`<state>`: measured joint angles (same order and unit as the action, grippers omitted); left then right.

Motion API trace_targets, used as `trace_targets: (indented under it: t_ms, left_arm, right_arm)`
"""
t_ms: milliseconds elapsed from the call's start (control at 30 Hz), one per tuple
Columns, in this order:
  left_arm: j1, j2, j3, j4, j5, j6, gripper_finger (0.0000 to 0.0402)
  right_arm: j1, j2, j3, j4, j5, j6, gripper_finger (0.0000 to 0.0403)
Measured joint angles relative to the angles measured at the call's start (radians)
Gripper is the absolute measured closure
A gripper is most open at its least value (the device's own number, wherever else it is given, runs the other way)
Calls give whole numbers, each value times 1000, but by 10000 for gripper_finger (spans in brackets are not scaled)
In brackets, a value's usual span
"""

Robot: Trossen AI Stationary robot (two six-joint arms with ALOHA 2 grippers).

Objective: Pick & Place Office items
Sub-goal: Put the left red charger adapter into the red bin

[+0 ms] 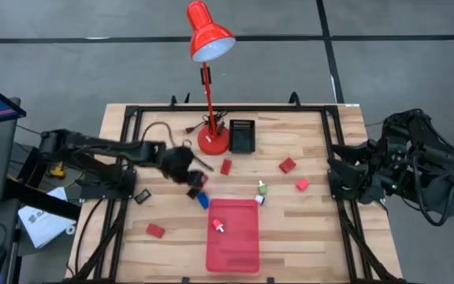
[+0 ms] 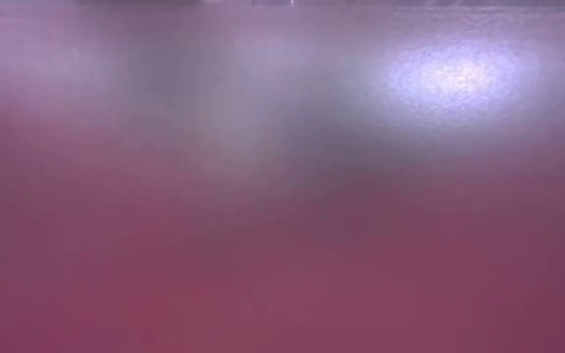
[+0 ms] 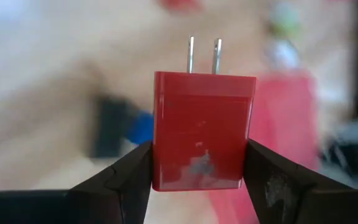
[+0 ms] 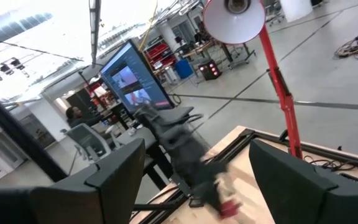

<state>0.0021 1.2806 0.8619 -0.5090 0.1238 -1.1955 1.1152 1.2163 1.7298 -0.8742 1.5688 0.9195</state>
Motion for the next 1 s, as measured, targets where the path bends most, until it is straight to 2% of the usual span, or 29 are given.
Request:
trace_targets:
  t_ms: [133, 267, 500, 667, 800, 1000]
  left_arm:
    - [-136, 8, 0, 171, -43, -97, 195]
    - [-197, 113, 15, 367, -63, -112, 195]
    - [-247, 321, 136, 384, 16, 116, 195]
    - [-267, 360, 152, 369, 24, 293, 191]
    - [-257, 361, 153, 388, 26, 398, 154]
    - [-223, 338, 154, 389, 6, 449, 79]
  right_arm:
    - [-35, -3, 0, -5, 1, -2, 121]
    - [-54, -13, 0, -5, 2, -3, 121]
    - [-71, -14, 0, 27, 2, -3, 121]
    - [-68, -3, 0, 44, 0, -11, 121]
    - [-69, -1, 0, 44, -21, -12, 121]
    - [-61, -2, 0, 45, -35, -41, 121]
